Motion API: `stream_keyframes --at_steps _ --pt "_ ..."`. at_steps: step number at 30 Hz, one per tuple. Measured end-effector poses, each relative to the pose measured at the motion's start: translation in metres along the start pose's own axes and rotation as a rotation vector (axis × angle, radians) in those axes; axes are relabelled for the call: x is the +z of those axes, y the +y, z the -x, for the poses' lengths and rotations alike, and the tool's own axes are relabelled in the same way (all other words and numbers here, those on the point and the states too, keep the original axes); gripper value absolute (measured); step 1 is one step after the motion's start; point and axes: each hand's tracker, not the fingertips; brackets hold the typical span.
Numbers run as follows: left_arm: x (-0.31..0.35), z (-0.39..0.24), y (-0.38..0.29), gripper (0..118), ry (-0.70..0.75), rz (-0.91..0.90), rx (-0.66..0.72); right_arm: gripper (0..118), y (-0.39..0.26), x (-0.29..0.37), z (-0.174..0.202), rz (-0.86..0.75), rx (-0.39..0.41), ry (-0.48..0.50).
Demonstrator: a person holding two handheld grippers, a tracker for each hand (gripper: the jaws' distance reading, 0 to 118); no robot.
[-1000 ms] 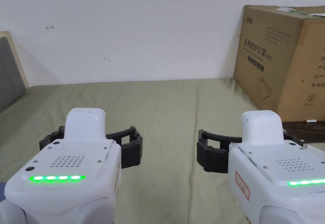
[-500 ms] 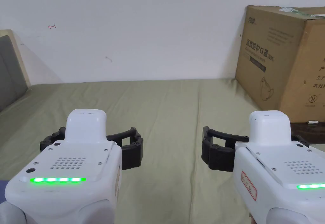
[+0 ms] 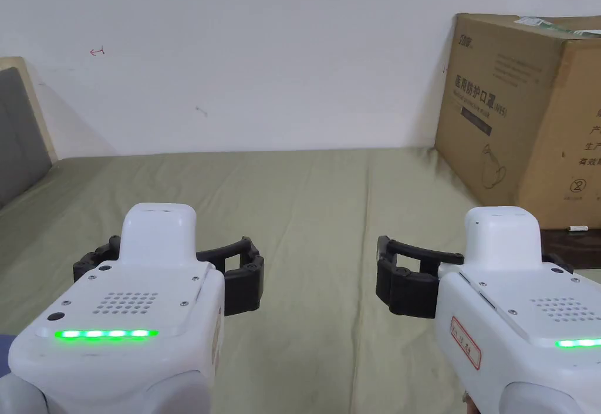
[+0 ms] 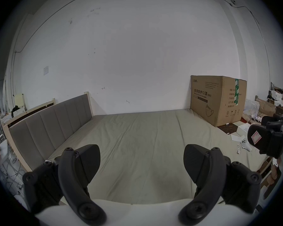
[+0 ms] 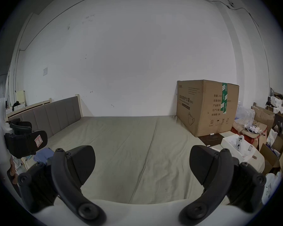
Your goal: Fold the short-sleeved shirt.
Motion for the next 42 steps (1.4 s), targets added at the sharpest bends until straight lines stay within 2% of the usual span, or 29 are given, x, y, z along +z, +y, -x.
stream_keyframes --at_steps 6,9,12,17,21,24,26,28,33,42 --pt "0.002 0.001 0.002 107 -0.017 -0.002 0.007 114 0.001 -0.002 -0.002 0.012 -0.020 0.009" --pt "0.002 0.000 0.002 107 -0.004 0.001 0.001 114 0.002 -0.005 -0.005 0.050 -0.055 0.032" --pt "0.002 -0.002 0.002 107 0.001 0.007 -0.008 115 0.003 -0.008 -0.009 0.110 -0.102 0.095" --pt "0.002 -0.001 0.001 107 -0.002 0.011 -0.002 114 0.002 -0.013 -0.012 0.142 -0.130 0.104" --pt "0.002 -0.001 0.001 107 0.001 0.014 -0.007 114 0.000 -0.015 -0.006 0.180 -0.068 0.018" --pt "0.002 -0.002 0.001 107 0.001 0.014 -0.006 114 -0.001 -0.016 -0.001 0.206 -0.050 -0.020" --pt "0.001 -0.002 0.001 107 -0.001 0.018 -0.004 114 -0.001 -0.016 -0.002 0.235 -0.034 0.008" --pt "0.000 -0.003 0.001 107 -0.002 0.022 -0.005 114 -0.002 -0.015 -0.003 0.223 -0.054 0.048" --pt "0.000 -0.004 0.000 107 -0.001 0.028 -0.009 114 0.001 -0.015 -0.006 0.235 -0.085 0.073" --pt "-0.001 -0.003 0.000 107 0.001 0.034 -0.004 114 0.000 -0.014 -0.006 0.241 -0.079 0.056"
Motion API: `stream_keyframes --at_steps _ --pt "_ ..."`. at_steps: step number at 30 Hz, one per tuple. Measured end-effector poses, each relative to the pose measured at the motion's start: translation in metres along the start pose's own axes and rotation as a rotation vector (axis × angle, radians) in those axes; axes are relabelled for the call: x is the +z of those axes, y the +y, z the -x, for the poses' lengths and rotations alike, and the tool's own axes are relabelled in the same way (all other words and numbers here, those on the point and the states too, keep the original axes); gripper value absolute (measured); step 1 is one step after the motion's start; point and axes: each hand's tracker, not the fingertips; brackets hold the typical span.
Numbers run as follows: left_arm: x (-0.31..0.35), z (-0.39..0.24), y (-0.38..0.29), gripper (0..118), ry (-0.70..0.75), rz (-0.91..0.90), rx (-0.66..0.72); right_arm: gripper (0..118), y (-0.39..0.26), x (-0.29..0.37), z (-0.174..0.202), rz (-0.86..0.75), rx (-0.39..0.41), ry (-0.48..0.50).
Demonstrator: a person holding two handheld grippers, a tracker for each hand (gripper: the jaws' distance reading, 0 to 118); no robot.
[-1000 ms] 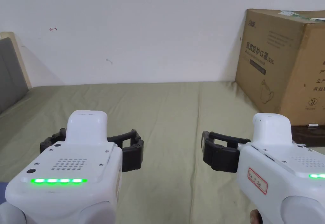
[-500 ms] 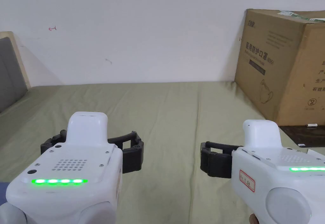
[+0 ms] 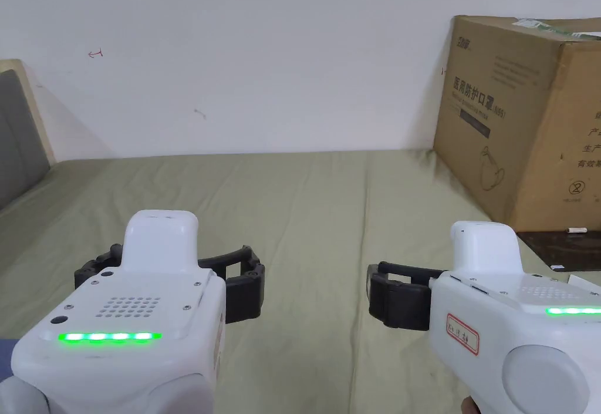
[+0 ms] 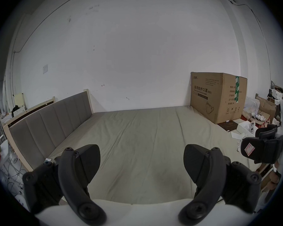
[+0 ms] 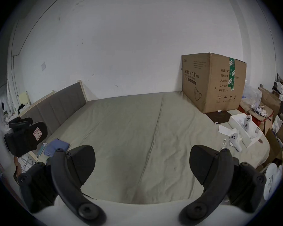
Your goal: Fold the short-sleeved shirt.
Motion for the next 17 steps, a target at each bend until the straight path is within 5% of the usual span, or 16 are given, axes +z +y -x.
stream_keyframes --at_steps 6,17 --pt "0.0001 -0.0017 -0.0018 107 0.001 0.005 -0.007 114 0.0002 -0.0010 -0.0055 -0.029 -0.052 0.003" --pt "0.0004 0.0013 0.0006 107 0.007 -0.002 -0.001 114 -0.0020 -0.0021 0.0009 -0.032 0.025 -0.050"
